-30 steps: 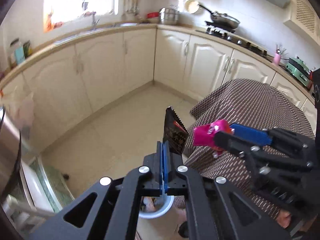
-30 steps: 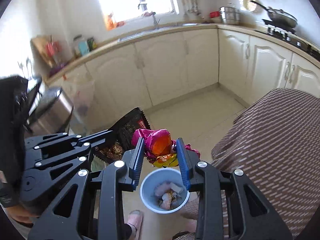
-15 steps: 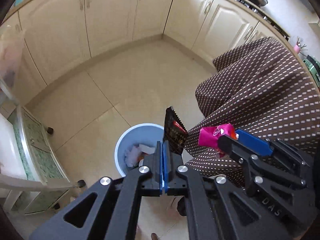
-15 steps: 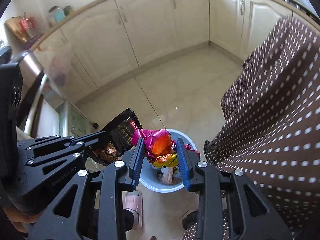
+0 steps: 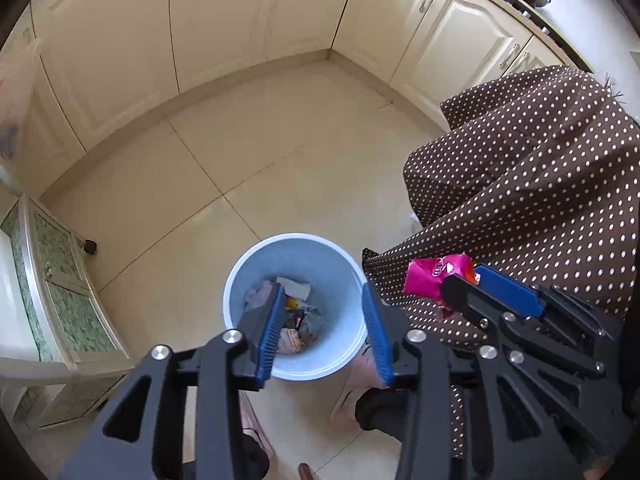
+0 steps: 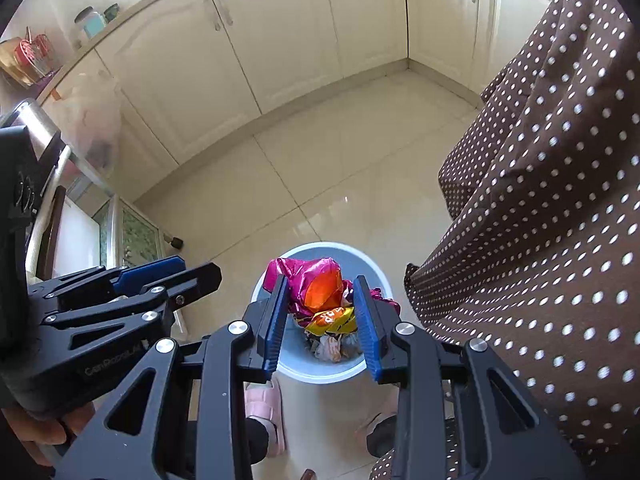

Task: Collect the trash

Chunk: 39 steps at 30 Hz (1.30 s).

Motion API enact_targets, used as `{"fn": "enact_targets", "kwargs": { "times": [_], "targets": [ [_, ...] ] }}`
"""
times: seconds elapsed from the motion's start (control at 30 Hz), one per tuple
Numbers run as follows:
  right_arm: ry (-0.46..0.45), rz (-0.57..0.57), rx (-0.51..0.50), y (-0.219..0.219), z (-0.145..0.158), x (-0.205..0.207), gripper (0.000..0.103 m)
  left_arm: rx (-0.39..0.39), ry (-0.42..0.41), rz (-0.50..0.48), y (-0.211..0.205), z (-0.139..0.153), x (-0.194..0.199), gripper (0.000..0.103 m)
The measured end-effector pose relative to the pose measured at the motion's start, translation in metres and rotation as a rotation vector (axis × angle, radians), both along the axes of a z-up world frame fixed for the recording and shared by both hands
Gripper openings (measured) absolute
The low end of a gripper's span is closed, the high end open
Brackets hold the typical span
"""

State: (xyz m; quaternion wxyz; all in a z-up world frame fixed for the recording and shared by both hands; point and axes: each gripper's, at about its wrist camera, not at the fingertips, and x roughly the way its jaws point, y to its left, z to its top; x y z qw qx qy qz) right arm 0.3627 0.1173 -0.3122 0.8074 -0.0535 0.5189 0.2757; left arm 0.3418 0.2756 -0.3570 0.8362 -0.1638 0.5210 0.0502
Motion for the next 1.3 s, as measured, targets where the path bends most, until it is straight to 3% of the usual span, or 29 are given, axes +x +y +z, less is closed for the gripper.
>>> {"fn": "enact_targets", "kwargs": {
  "times": [0.2, 0.4, 0.53, 0.73, 0.97, 1.17, 1.3],
  "targets": [
    [0.005, 0.003, 0.004, 0.002, -0.001, -0.002, 0.032, 0.019, 0.001, 0.006, 0.005, 0.005, -0.009, 0.054],
    [-0.038, -0.009, 0.026, 0.003, 0.011, -0.002, 0.035, -0.004, -0.029, 0.035, 0.016, 0.016, -0.017, 0.055],
    [-0.077, -0.029, 0.035, -0.001, 0.023, -0.003, 0.045, -0.007, -0.051, 0.041, 0.017, 0.027, -0.022, 0.055],
    [-0.148, -0.034, 0.015, -0.017, 0.055, -0.020, 0.047, -0.021, -0.091, 0.037, 0.010, 0.049, -0.034, 0.055],
    [-0.313, -0.066, -0.003, -0.063, 0.129, -0.073, 0.053, 0.044, -0.200, -0.013, -0.020, 0.113, -0.067, 0.059],
    [-0.428, -0.108, 0.018, -0.120, 0.181, -0.130, 0.061, 0.114, -0.372, -0.073, -0.072, 0.191, -0.118, 0.069],
    [-0.506, -0.164, 0.021, -0.163, 0.210, -0.170, 0.069, 0.122, -0.457, -0.142, -0.111, 0.229, -0.153, 0.077]
  ]
}}
